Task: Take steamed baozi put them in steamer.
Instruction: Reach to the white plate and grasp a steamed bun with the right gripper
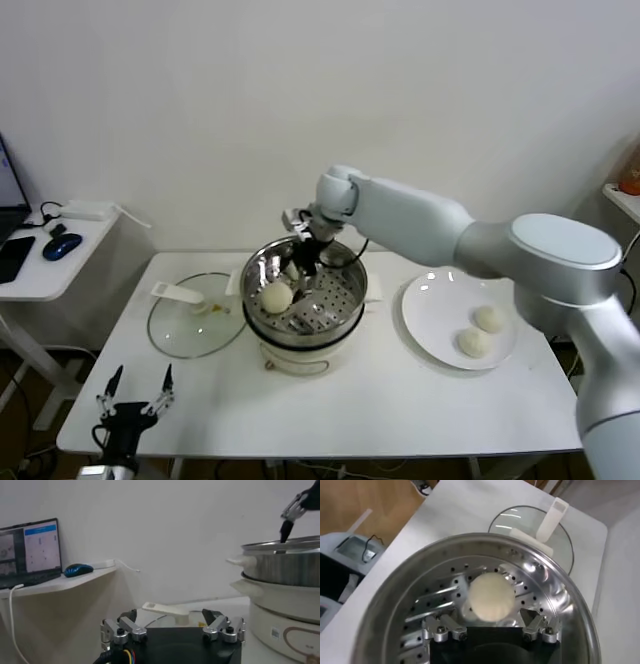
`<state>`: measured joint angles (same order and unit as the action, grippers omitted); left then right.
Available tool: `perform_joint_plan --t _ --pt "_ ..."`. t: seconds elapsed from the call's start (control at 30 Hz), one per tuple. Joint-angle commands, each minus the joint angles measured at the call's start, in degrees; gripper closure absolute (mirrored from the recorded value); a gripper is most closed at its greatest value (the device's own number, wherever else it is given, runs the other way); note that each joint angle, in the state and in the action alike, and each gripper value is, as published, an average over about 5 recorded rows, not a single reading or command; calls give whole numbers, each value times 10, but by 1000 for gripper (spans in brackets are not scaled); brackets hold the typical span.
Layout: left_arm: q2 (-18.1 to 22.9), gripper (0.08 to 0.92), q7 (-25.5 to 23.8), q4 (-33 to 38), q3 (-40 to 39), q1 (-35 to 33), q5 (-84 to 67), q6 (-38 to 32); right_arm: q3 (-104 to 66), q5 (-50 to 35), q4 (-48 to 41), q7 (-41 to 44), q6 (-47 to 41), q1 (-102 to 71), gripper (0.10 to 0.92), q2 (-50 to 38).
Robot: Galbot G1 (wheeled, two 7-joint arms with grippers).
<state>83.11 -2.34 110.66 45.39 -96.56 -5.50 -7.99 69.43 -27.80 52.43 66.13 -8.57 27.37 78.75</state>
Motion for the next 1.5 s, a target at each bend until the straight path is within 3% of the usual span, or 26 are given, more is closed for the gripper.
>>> perform_joint_plan --t 0.03,0.37,0.73,1.17,1.5 --pt "-1 177 0 0 0 3 -1 4 65 -52 122 31 27 108 203 -142" --pt "-4 177 11 7 -8 13 -5 9 110 2 199 67 96 179 203 -307" --pt "2 177 11 13 -15 16 9 13 16 146 179 64 90 38 203 -434" --pt "4 177 11 9 -11 9 9 9 -118 222 137 46 85 -149 203 -480" --pt "3 177 11 8 -11 10 9 10 -165 267 114 35 89 -235 203 -449"
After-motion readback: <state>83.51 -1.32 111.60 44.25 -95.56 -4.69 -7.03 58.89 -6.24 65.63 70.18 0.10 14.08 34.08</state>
